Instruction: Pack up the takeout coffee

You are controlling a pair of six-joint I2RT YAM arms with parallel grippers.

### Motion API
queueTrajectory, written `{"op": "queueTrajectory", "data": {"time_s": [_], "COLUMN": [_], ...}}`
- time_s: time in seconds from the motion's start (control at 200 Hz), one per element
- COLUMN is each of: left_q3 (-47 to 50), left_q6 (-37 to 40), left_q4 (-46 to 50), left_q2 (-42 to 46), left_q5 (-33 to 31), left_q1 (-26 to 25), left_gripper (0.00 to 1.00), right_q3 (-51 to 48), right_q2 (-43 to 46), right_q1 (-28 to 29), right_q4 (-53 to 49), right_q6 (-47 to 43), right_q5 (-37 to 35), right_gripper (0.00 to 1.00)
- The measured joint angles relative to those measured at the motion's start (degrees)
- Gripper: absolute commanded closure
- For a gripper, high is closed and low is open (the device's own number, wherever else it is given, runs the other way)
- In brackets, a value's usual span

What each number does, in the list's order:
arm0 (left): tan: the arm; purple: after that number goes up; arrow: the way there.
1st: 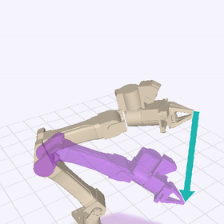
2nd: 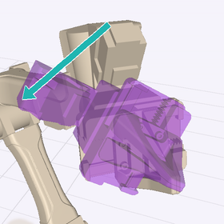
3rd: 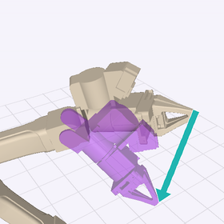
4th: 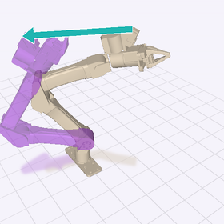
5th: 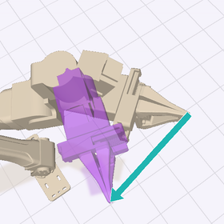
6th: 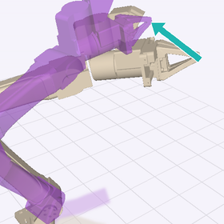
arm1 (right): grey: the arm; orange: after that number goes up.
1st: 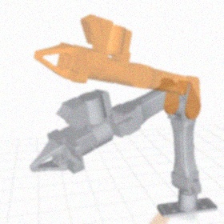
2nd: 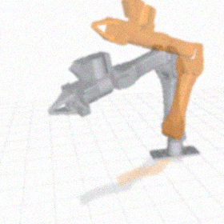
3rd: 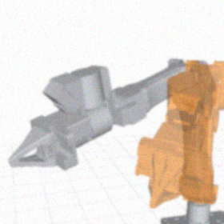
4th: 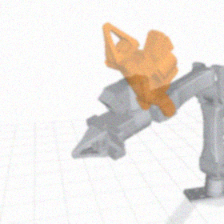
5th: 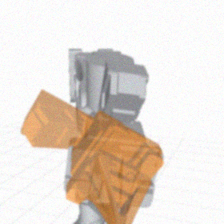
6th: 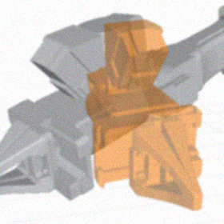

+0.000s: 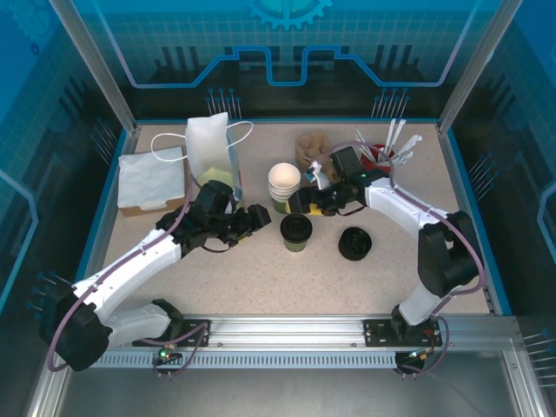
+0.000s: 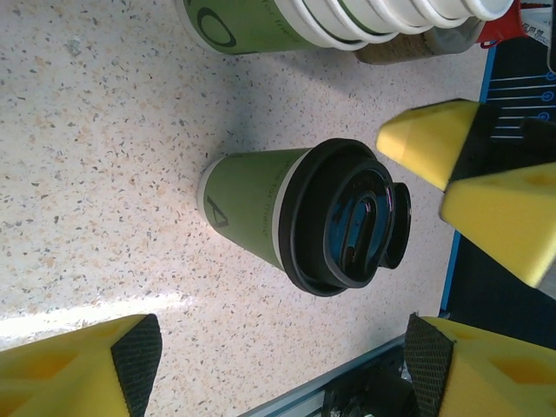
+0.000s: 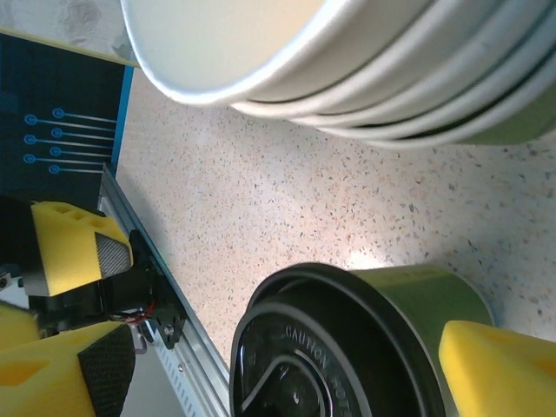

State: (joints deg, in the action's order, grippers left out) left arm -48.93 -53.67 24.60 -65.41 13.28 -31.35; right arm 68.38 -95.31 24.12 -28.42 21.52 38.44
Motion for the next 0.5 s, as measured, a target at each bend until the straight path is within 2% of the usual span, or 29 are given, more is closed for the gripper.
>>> {"op": "queueTrajectory", "data": {"time_s": [0.17, 0.5], "left_q3": [0.87, 0.87], "left_q6": [0.04, 0.07], "left_q4": [1.68, 2.62], "left_q2": [1.2, 1.2], "left_q5": [-0.68, -1.03], "left_q1": [0.02, 0.13], "left_gripper": [0.22, 0.21], "right_q3": [-0.42, -9.11], "right_q2": [0.02, 7.5], "right_q1": [0.33, 0.33], "right_q4": [0.07, -0.63], "right_q6": [-0.66, -0.57], "right_q5": [1.57, 3.06], "right_gripper": [0.19, 0.2]}}
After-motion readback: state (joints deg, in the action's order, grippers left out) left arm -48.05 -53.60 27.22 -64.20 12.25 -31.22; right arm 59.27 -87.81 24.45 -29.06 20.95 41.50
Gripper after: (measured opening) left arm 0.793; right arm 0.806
